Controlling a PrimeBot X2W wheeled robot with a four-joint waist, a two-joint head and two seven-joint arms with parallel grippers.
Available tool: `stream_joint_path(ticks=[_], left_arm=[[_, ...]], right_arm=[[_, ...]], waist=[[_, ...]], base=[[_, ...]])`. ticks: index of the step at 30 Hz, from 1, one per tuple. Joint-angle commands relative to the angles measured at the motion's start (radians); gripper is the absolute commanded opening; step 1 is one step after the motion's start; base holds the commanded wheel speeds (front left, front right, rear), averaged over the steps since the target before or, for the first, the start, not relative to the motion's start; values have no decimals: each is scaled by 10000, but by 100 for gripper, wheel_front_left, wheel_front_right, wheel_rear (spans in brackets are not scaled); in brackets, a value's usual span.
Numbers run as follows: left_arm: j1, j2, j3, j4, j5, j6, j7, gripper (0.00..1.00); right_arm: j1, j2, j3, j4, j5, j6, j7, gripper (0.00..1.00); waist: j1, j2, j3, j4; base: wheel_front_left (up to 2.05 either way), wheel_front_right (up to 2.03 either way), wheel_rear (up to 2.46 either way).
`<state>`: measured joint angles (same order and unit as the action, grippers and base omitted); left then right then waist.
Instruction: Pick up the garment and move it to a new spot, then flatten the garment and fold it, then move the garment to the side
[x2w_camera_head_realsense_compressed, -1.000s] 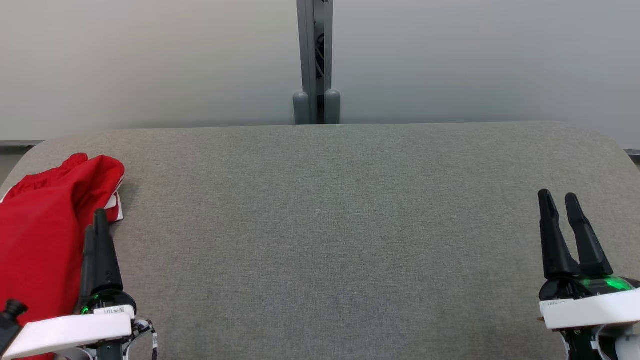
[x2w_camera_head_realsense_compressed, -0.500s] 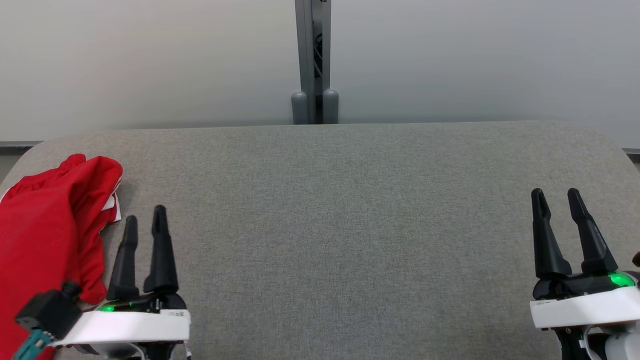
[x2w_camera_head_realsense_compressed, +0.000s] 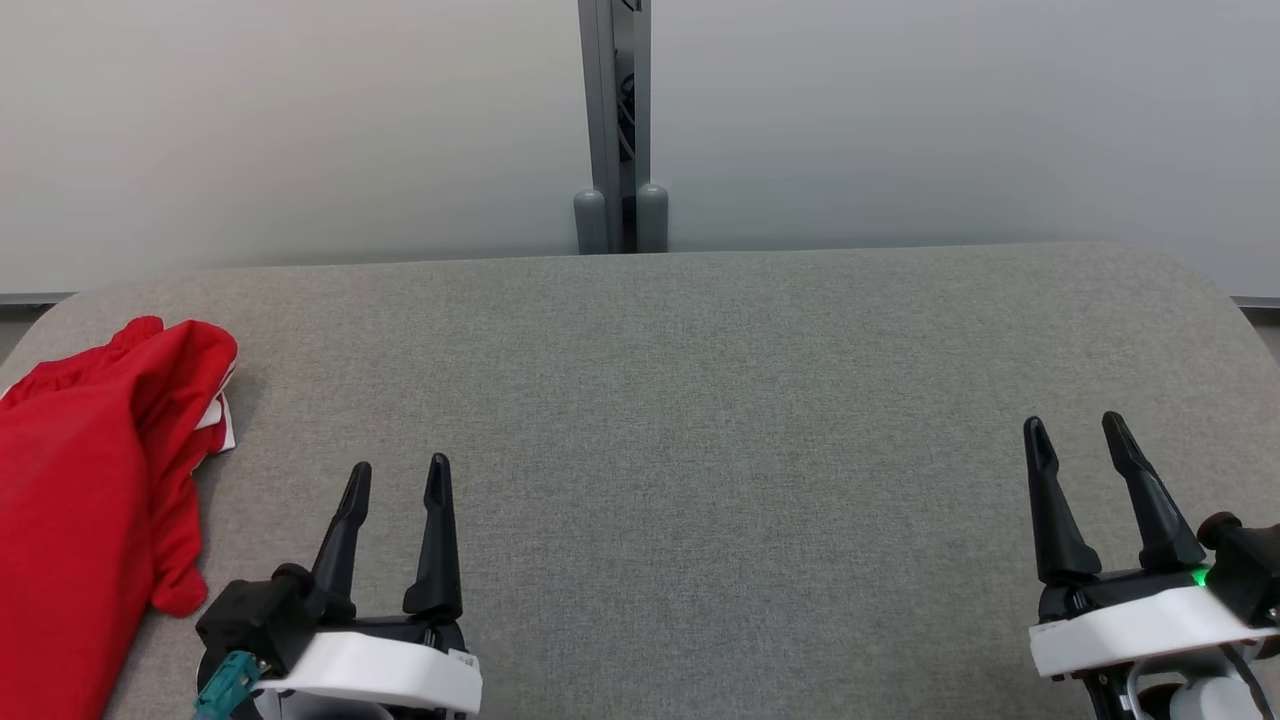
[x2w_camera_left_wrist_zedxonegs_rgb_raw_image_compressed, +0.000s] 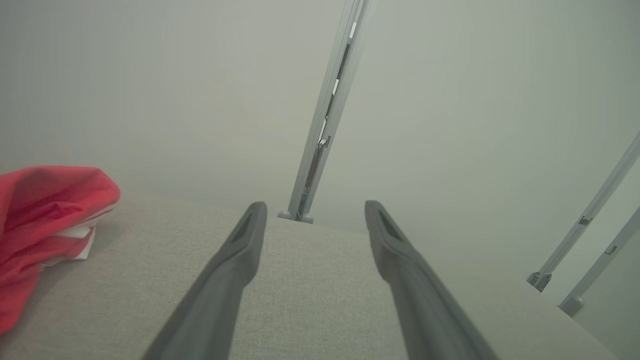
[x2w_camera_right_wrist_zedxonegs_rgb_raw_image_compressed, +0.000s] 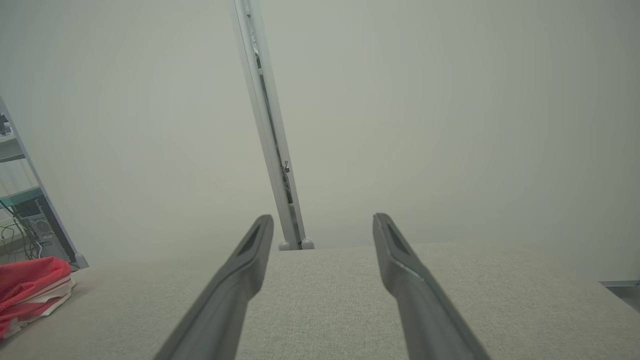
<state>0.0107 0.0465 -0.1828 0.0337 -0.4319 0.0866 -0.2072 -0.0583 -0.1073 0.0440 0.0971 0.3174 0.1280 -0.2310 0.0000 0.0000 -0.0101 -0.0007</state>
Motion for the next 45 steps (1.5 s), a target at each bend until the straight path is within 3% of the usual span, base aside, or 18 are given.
stream_joint_path(ticks=[1, 20, 45], left_arm=[[-248, 39, -53, -25, 259, 72, -81, 100], [-381, 48, -375, 1030, 1259, 311, -341, 100], [-722, 59, -499, 2106, 1940, 95, -581, 100]], right_arm=[[-247, -39, -76, -3, -194, 37, -95, 100], [-496, 273, -288, 1105, -1561, 42, -212, 100], [-719, 563, -547, 1876, -2700, 36, -350, 100]], waist=[[0, 0, -4, -8], [0, 0, 1, -2], [0, 0, 48, 146]], base=[[0, 0, 0], [0, 0, 0], [0, 0, 0]])
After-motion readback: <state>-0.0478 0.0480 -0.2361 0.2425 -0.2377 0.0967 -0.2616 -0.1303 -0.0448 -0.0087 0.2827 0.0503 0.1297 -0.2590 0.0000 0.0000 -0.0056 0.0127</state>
